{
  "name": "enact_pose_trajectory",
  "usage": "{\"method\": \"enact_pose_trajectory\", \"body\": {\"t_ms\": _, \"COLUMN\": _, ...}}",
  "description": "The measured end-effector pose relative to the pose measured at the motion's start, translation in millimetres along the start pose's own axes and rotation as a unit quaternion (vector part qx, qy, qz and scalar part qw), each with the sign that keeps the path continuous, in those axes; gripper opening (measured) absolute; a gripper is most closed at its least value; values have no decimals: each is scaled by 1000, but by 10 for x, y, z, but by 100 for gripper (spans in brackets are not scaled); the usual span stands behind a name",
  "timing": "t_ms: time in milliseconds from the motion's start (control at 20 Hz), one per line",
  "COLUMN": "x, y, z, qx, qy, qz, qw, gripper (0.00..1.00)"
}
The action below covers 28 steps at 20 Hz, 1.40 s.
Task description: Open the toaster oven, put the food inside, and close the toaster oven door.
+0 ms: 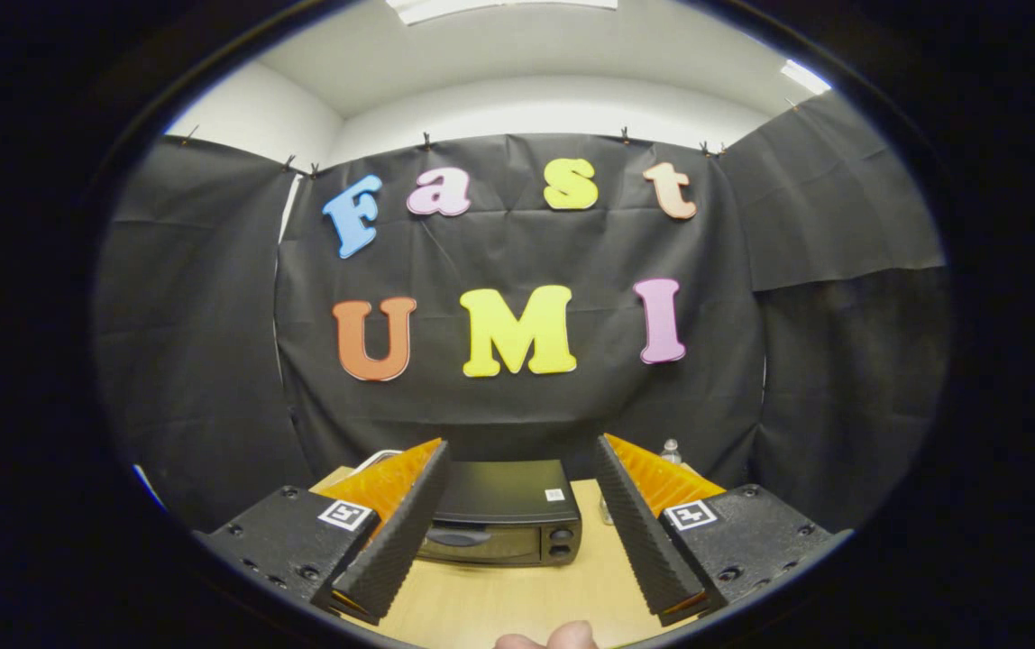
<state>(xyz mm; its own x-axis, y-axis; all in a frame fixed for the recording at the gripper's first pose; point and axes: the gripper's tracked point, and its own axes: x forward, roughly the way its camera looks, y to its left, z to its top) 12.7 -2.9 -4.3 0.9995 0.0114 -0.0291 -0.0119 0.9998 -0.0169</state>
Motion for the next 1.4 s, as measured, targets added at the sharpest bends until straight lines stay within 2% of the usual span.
{"method": "enact_pose_trajectory", "body": {"t_ms": 200, "x": 33, "y": 60, "z": -44, "qx": 2, "qy": 7, "qz": 4, "qw": 1000, "gripper": 100}}
{"method": "enact_pose_trajectory", "body": {"t_ms": 500, "x": 179, "y": 272, "z": -283, "qx": 19, "qy": 47, "qz": 32, "qw": 998, "gripper": 100}}
{"method": "enact_pose_trajectory", "body": {"t_ms": 900, "x": 734, "y": 582, "z": -933, "qx": 28, "qy": 141, "qz": 57, "qw": 988, "gripper": 100}}
{"method": "enact_pose_trajectory", "body": {"t_ms": 1150, "x": 1170, "y": 765, "z": -1300, "qx": 17, "qy": 171, "qz": 56, "qw": 983, "gripper": 100}}
{"method": "enact_pose_trajectory", "body": {"t_ms": 1400, "x": 1582, "y": 861, "z": -1964, "qx": 18, "qy": 233, "qz": 20, "qw": 972, "gripper": 100}}
